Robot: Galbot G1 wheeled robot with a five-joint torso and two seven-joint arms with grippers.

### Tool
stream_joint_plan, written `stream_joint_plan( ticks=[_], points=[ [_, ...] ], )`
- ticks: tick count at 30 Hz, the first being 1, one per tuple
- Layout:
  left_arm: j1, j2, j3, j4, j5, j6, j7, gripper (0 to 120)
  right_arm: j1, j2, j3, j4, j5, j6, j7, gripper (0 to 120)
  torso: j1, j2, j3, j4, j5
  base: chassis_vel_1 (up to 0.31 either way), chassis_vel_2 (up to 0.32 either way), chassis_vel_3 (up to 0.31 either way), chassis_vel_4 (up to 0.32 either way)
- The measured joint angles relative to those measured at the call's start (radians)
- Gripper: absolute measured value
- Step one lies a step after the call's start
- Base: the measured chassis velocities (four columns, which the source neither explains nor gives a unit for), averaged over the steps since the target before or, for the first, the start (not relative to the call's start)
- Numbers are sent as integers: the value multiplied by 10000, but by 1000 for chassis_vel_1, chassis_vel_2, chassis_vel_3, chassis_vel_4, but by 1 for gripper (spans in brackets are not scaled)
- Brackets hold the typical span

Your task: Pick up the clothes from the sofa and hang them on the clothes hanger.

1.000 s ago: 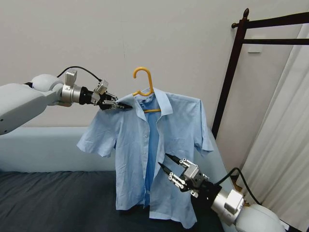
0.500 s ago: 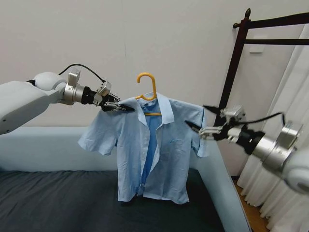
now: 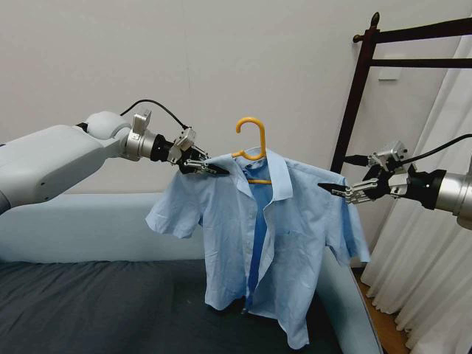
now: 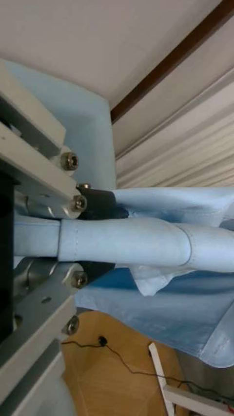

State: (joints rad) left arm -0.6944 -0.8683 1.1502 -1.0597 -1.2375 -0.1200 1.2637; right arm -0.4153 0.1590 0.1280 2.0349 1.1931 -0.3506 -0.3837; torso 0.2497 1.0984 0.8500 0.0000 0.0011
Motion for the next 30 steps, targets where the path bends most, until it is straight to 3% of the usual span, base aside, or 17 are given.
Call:
stream_joint_plan(
  ticks=[2, 6, 7, 9, 11, 19, 22, 25, 30],
  points=[
    [26, 25, -5, -81, 25, 5, -20, 5, 246, 138, -308, 3, -104, -45, 19, 100, 0, 0, 0, -3, -2, 0, 0, 0, 0],
    [300, 189, -197, -474, 188, 41, -148, 5, 2885, 1432, -3752, -308, -428, -641, 383, 100, 0, -1, 1, -6, 11, 0, 0, 0, 0],
    [300, 189, -197, -474, 188, 41, -148, 5, 2885, 1432, -3752, -308, -428, -641, 383, 100, 0, -1, 1, -6, 11, 0, 0, 0, 0],
    [387, 269, -299, -588, 263, 45, -193, 5, 4877, 2066, -5440, -556, -514, -833, 459, 100, 2, -2, 2, 5, -10, 0, 0, 0, 0],
    [407, 343, -369, -610, 304, 42, -185, 5, 5901, 2335, -6112, -666, -536, -874, 498, 99, 2, -2, 2, 12, -9, 0, 0, 0, 0],
    [427, 431, -393, -558, 498, -50, -93, 5, 6482, 2193, -6384, -907, -453, -852, 463, 99, 0, -1, -1, -9, 3, 0, 0, 0, 0],
    [427, 365, -393, -478, 512, -76, -90, 5, 6592, 2068, -6428, -938, -395, -846, 331, 94, 0, 0, -2, -9, 1, 0, 0, 0, 0],
    [421, 294, -403, -413, 510, -93, -91, 5, 6691, 1883, -6601, -980, -357, -868, -64, 77, 0, -1, -1, -2, 0, 0, 0, 0, 0],
    [413, 333, -453, -434, 509, -108, -92, 5, 6692, 1755, -6727, -958, -308, -917, -238, 61, 0, 0, -1, -2, 1, 0, 0, 0, 0]
  ],
)
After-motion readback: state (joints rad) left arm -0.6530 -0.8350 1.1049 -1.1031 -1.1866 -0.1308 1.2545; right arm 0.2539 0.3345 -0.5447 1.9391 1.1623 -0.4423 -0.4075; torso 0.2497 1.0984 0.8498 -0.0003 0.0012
